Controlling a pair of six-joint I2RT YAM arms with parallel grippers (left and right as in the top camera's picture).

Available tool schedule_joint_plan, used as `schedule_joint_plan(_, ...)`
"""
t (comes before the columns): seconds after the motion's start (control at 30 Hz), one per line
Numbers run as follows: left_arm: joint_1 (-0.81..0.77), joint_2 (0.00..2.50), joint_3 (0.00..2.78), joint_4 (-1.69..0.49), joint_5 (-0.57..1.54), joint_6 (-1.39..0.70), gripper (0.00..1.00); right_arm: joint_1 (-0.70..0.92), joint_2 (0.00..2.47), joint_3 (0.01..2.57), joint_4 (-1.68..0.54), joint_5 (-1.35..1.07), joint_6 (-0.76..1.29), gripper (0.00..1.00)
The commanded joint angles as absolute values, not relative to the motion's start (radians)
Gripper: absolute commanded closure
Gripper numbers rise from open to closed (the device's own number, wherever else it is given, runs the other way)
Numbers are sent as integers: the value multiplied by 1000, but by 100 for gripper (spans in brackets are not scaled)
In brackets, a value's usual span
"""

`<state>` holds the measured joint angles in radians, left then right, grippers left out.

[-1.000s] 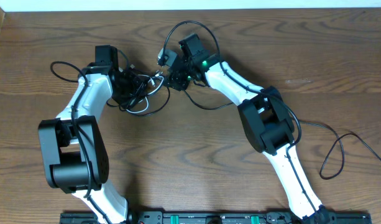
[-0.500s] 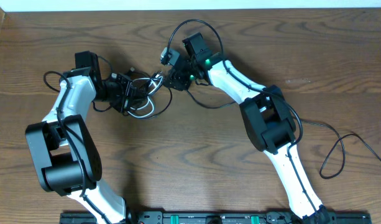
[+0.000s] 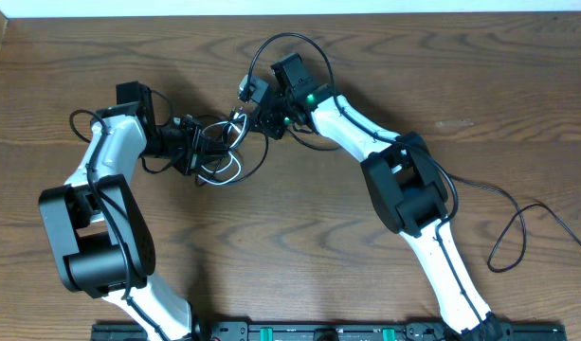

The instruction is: Untangle cables

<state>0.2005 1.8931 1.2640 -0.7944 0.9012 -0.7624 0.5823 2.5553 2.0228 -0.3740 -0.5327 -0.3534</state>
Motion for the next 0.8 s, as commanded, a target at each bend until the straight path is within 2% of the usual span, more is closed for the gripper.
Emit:
schedule_joint_plan(0.0,202,1903,1259,-803,878,-764,93,579,2468,2017,-405,-508,-352,65)
schedule_joint_plan(0.3,202,1903,1259,-799,873,-764,92,571,2439,2017,-459,-551,-352,61)
schedule_joint_plan(0.6,202,1903,1259,-800,907,-764,93,568,2433,2005,-472,-551,-407,63)
schedule_joint_plan(0.77,202,1903,1259,-807,935,-763,93,583,2433,2004,-448,-424,-410,64)
